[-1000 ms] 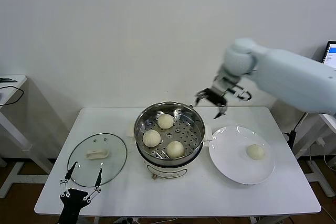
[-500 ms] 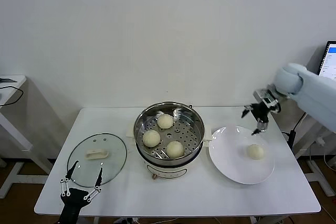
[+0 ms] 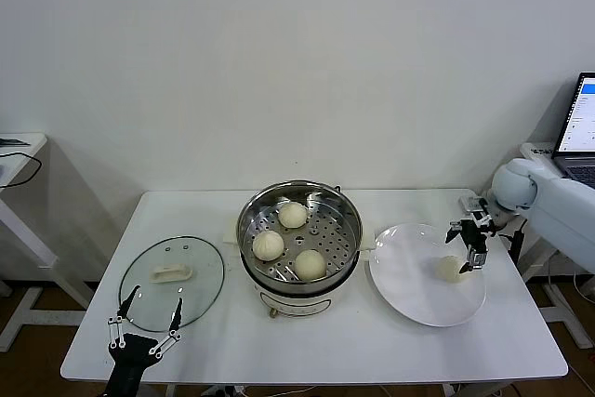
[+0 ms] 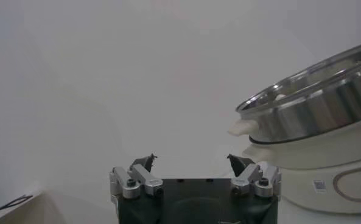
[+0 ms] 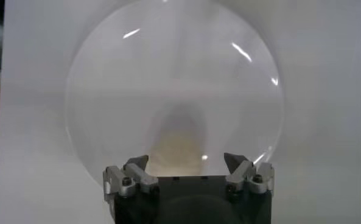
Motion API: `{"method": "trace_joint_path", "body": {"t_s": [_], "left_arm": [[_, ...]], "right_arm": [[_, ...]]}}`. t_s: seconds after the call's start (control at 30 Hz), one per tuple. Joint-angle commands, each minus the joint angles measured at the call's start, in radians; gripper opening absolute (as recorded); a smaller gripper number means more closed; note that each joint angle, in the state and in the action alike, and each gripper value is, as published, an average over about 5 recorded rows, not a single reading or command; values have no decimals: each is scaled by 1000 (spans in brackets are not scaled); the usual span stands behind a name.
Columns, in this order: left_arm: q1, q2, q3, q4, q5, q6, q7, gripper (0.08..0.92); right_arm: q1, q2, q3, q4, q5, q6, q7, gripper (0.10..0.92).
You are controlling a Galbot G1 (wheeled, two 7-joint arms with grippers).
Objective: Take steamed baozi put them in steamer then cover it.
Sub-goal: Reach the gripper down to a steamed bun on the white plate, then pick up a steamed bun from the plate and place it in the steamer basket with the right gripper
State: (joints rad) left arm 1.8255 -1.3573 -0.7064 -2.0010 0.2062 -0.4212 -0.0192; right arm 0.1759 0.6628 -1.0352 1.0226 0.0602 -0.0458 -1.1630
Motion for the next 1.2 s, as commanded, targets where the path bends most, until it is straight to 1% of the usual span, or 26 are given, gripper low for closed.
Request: {"method": "trace_joint_path", "body": {"t_s": [0.03, 0.5, 0.57, 0.8, 0.93, 1.07, 1.13, 1.2], "left_arm": [[2, -1, 0, 7, 1, -4, 0, 823], [-3, 1, 5, 8, -3, 6, 1, 823], [-3, 1, 5, 7, -2, 6, 0, 823], [-7, 2, 3, 2, -1, 8, 0, 823], [-9, 4, 5, 1, -1, 9, 0, 823], [-11, 6, 9, 1, 1, 10, 0, 823], [-12, 7, 11, 2, 2, 10, 0, 823], [-13, 8, 13, 2, 2, 10, 0, 823]], "right_arm": [[-77, 11, 30, -38, -28, -15, 42, 823], [-125, 29, 78, -71, -59, -10, 78, 820], [-125, 30, 80, -68, -60, -11, 79, 803], [-85, 23, 67, -34, -52, -12, 66, 697], [12, 15, 58, 7, -55, -4, -2, 673], [162, 26, 37, 57, -34, 11, -154, 672], [254, 39, -5, 95, 23, 10, -208, 675], [364, 61, -73, 150, 113, -5, -234, 676]]}}
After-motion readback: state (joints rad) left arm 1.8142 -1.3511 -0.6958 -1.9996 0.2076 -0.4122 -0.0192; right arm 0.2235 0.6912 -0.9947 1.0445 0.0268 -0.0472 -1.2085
